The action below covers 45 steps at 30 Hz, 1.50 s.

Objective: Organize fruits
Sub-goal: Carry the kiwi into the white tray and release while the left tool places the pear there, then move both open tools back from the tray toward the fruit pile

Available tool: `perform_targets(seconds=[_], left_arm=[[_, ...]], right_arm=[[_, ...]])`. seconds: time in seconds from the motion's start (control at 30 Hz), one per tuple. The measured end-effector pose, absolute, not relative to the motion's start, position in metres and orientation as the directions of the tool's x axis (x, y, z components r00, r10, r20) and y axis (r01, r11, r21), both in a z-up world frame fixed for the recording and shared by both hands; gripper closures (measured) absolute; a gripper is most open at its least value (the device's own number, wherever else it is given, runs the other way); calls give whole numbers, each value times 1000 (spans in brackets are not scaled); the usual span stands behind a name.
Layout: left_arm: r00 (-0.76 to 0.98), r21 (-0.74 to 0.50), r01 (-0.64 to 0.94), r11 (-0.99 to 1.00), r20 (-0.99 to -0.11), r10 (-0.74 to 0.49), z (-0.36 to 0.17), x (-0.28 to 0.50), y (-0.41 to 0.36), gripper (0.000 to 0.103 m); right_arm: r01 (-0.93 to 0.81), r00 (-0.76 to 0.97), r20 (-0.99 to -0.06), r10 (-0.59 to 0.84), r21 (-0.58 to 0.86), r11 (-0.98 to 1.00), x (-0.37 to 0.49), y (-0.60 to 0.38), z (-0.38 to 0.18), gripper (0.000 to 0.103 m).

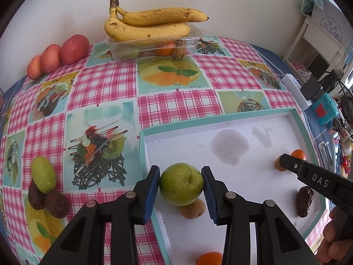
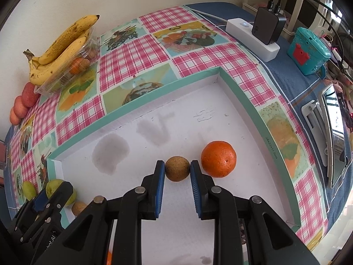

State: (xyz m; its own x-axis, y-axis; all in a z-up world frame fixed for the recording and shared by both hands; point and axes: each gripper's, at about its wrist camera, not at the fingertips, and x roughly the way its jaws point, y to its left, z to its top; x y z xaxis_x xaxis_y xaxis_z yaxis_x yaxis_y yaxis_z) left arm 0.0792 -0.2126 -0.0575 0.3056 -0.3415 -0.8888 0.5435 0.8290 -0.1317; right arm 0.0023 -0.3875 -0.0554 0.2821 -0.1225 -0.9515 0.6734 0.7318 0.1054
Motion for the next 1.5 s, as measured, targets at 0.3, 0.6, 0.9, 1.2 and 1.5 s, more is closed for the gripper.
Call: perform_targets(seconds=[0.3, 0.6, 0.9, 1.2, 1.5], left_arm=[[323, -136, 551, 824, -875, -360, -46, 77, -212, 60], [355, -140, 532, 835, -859, -369, -27, 79, -205, 60], [423, -113, 426, 897, -852, -308, -16, 92, -174, 37], [454, -112, 259, 959, -863, -224, -20, 111, -125, 14], [497, -95, 134, 986, -855, -150, -14, 125, -74, 3]], right_arm=[[676, 300, -946, -127, 117, 728, 1, -388, -50, 67], [679, 349, -922, -167, 126, 723, -1, -389, -28, 46], [650, 398, -899, -184, 135, 748, 2, -383, -13, 19], [607, 417, -890, -186, 121, 786, 9, -370, -12, 9], [555, 476, -865, -158, 157, 817, 15, -354, -8, 9]])
